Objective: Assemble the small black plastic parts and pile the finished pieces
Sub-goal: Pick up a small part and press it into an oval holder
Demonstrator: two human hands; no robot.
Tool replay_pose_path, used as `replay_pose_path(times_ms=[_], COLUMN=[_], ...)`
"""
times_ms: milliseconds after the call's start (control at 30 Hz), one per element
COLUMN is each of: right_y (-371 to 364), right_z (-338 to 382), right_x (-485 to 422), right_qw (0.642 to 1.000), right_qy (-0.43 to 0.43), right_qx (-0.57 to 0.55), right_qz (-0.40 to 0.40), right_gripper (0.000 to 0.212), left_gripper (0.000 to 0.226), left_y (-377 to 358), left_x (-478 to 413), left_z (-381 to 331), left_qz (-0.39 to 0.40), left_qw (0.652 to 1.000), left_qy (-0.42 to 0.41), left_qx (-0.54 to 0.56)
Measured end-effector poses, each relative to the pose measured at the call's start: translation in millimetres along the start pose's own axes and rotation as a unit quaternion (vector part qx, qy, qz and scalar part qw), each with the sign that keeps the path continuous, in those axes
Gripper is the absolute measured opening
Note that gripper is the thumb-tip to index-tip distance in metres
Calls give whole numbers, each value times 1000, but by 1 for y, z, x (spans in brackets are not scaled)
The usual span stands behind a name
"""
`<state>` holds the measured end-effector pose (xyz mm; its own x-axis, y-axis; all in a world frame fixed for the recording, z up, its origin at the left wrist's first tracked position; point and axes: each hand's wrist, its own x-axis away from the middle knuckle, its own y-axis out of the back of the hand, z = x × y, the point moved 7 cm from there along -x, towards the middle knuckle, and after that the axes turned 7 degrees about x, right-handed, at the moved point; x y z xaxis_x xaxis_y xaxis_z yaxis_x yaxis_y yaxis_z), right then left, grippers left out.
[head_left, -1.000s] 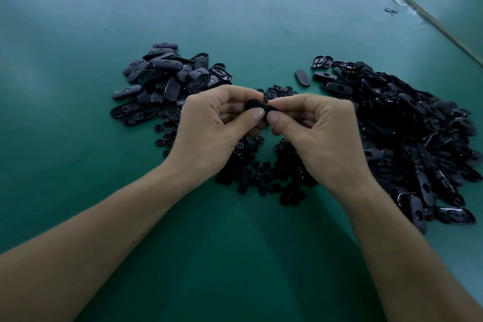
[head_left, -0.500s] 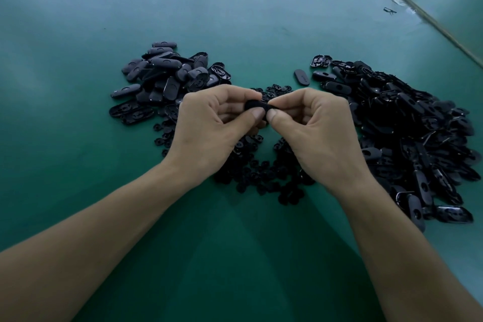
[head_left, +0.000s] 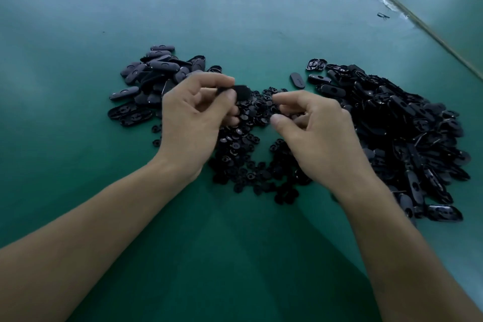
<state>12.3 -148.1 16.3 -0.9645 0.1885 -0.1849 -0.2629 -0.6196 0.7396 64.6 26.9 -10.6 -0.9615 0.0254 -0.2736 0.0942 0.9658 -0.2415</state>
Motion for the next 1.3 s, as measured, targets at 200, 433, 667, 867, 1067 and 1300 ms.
replay_pose_path(times_ms=[200,433,667,867,1067,1300], right_y=[36,40,49,42,6,-8], right_z=[-27,-48,-42,-16,4,4], right_x=[10,29,22,6,-8,-2], right_qw=[944,926,968,995,964,925], right_qy=[-110,-175,-100,-41,-20,-23], right_qx=[308,319,227,47,-264,-378], right_qz=[49,99,-26,-82,-15,-20], right_gripper=[37,43,33,32,24,19], left_gripper=[31,95,96,32,13,18], left_y=[17,19,15,5,-15,-22], left_x=[-6,-7,-6,-2,6,10], left_z=[11,14,9,-1,-2,-3], left_qz=[-141,-141,-95,-30,72,126], left_qw=[973,977,992,1000,997,991], left_qy=[88,117,69,-1,-18,-11], left_qx=[159,107,53,3,-29,-41])
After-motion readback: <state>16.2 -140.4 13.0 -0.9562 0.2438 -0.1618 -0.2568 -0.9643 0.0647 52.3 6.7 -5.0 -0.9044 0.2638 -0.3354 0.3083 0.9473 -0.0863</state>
